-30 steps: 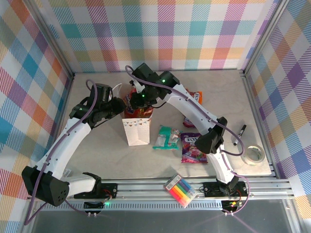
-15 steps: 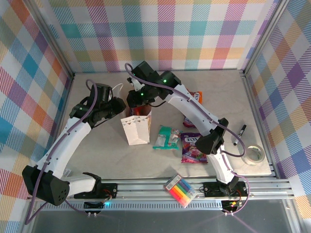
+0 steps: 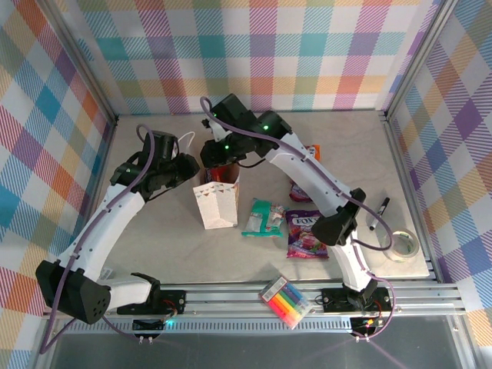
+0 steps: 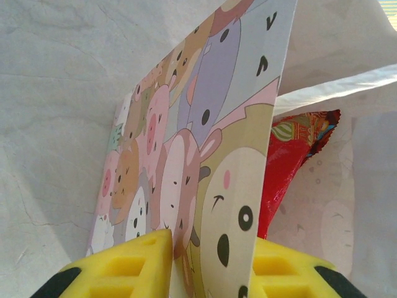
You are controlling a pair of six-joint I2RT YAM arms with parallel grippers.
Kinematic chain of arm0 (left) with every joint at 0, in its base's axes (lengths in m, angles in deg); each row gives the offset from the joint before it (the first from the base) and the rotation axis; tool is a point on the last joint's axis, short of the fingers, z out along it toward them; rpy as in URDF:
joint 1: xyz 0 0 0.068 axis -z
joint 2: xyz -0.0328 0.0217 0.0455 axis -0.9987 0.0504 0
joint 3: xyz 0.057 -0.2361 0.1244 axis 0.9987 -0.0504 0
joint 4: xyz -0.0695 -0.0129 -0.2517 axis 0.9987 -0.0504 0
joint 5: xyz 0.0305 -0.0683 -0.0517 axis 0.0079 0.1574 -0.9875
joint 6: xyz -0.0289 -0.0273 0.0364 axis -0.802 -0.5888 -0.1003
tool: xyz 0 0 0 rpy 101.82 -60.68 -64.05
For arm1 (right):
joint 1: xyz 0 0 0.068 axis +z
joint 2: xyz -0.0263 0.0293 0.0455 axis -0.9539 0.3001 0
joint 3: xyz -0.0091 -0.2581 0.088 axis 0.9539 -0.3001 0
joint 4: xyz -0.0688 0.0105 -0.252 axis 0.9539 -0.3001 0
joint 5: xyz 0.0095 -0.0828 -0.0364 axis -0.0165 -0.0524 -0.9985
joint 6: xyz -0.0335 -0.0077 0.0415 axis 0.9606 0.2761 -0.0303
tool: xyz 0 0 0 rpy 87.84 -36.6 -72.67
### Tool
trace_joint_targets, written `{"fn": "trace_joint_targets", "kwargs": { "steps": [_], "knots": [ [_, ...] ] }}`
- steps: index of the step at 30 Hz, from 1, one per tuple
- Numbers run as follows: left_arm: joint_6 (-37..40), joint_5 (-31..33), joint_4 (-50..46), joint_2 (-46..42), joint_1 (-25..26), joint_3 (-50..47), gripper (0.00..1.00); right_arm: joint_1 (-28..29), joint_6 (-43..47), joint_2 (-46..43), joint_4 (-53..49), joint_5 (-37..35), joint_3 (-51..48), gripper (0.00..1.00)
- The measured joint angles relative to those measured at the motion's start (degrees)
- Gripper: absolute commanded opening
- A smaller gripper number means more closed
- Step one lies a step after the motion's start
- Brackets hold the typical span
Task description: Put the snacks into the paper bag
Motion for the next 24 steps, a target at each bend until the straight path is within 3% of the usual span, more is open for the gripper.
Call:
{"fn": "trace_joint_targets", "kwargs": {
  "steps": [8, 14, 24],
  "knots": [
    [1.4, 0.2, -1.8, 0.2, 0.0, 2.2, 0.28, 0.0, 1.7, -10.9, 2.2, -2.0, -3.2, 0.32],
    [2.4, 0.6, -2.8, 0.2, 0.0, 3.7, 0.3, 0.0, 2.9, -14.4, 3.5, -3.0, -8.6, 0.39],
    [4.2, 2.0, -5.2, 1.9, -0.1, 9.1, 0.34, -1.4, 4.2, -27.7, 9.7, -6.7, -30.6, 0.52]
  ]
}}
